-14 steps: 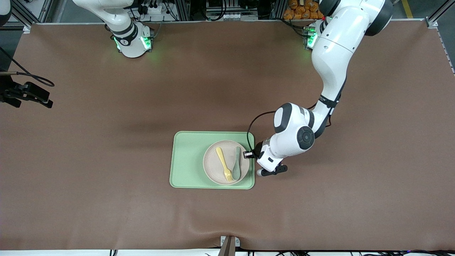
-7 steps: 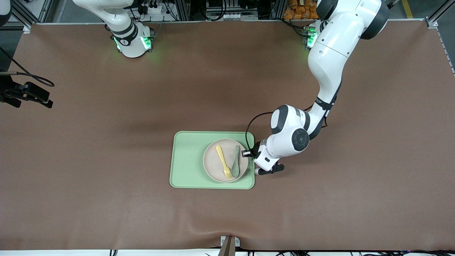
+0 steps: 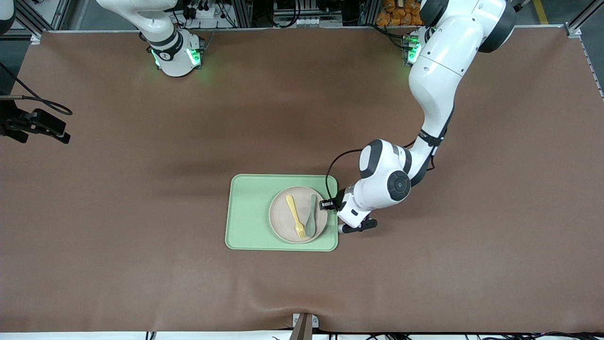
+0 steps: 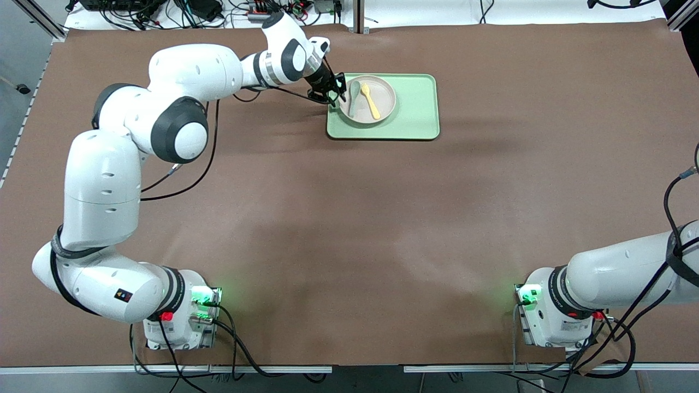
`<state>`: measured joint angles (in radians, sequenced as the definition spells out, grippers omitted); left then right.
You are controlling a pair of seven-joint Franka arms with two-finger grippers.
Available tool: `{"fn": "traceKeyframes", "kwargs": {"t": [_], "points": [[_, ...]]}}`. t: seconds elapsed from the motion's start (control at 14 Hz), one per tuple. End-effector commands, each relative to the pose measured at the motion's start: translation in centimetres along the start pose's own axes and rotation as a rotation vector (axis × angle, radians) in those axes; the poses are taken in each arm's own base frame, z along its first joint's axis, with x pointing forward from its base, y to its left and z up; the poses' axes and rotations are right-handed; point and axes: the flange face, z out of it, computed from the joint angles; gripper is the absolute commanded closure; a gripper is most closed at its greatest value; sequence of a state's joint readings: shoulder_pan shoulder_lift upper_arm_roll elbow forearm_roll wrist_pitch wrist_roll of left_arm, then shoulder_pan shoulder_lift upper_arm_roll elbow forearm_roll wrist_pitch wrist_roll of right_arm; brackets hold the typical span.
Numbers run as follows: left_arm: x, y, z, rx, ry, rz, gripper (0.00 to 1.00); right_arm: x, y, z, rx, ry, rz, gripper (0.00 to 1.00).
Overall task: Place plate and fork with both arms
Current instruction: 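Open the left gripper and withdraw it from the plate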
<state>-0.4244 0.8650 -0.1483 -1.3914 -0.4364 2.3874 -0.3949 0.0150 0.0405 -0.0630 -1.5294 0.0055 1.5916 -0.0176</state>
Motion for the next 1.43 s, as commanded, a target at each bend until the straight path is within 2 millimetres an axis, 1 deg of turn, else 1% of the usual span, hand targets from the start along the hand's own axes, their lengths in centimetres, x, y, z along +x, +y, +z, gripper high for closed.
{"fn": "traceKeyframes", "kwargs": {"t": [0.0, 0.07, 0.14, 0.21, 0.29, 0.36, 0.5, 0.57, 0.64, 0.71, 0.79, 0.93, 1.0, 1.07, 1.14, 1.21, 1.29, 1.36], "points": [[0.1, 1.9, -4.8, 0.059, 0.054, 0.047, 0.0, 0.2, 0.3, -0.2, 0.016, -0.001, -0.001, 0.0], [0.0, 2.2, -6.9, 0.094, 0.055, 0.078, 0.0, 0.2, 0.3, -0.2, 0.016, -0.001, -0.001, 0.0], [1.0, 1.3, -10.1, 0.134, 0.071, 0.09, 0.0, 0.2, 0.3, -0.2, 0.016, -0.001, -0.001, 0.0], [1.7, 0.6, -14.3, 0.185, 0.106, 0.116, 0.0, 0.2, 0.3, -0.2, 0.016, -0.001, -0.001, 0.0], [2.1, -0.5, -18.0, 0.249, 0.119, 0.132, 0.0, 0.2, 0.4, -0.2, 0.016, -0.001, -0.001, 0.0], [2.5, -1.9, -21.7, 0.301, 0.125, 0.127, 0.0, 0.2, 0.4, -0.2, 0.016, 0.0, -0.001, 0.0], [1.7, -2.7, -26.9, 0.415, 0.151, 0.149, 0.0, 0.3, 0.3, -0.2, 0.03, 0.002, -0.001, 0.0], [1.6, -3.6, -29.9, 0.459, 0.172, 0.145, 0.0, 0.3, -0.1, -0.1, 0.071, 0.003, 0.001, 0.0], [1.4, -4.1, -32.7, 0.463, 0.197, 0.132, 0.0, 0.4, -0.2, 0.0, 0.094, 0.001, 0.003, 0.0], [0.6, -4.9, -35.2, 0.481, 0.182, 0.113, 0.0, 0.4, -0.4, 0.0, 0.096, 0.0, 0.0, 0.0], [-0.2, -5.6, -37.2, 0.497, 0.161, 0.107, 0.0, 0.5, -0.7, 0.0, 0.096, 0.002, -0.004, 0.0], [-1.2, -8.2, -41.5, 0.519, 0.127, 0.098, 0.0, 1.2, -2.1, 0.6, 0.121, 0.009, -0.02, 0.0], [-1.5, -9.5, -43.6, 0.516, 0.121, 0.094, 0.0, 1.7, -3.4, 1.0, 0.144, 0.023, -0.03, 0.0], [-1.5, -11.0, -45.3, 0.514, 0.123, 0.098, 0.0, 2.5, -5.3, 1.9, 0.151, 0.031, -0.055, 0.0], [-1.6, -12.2, -46.6, 0.513, 0.125, 0.111, 0.0, 3.1, -6.7, 2.8, 0.152, 0.036, -0.078, 0.0], [-2.0, -12.7, -47.6, 0.512, 0.137, 0.098, 0.0, 3.7, -7.9, 3.9, 0.155, 0.026, -0.096, 0.0], [-2.6, -12.7, -48.2, 0.512, 0.139, 0.089, 0.0, 3.8, -9.8, 5.0, 0.169, 0.007, -0.116, 0.0], [-3.2, -12.7, -48.5, 0.508, 0.134, 0.083, 0.0, 4.1, -12.1, 6.4, 0.179, -0.016, -0.144, 0.0]]}}
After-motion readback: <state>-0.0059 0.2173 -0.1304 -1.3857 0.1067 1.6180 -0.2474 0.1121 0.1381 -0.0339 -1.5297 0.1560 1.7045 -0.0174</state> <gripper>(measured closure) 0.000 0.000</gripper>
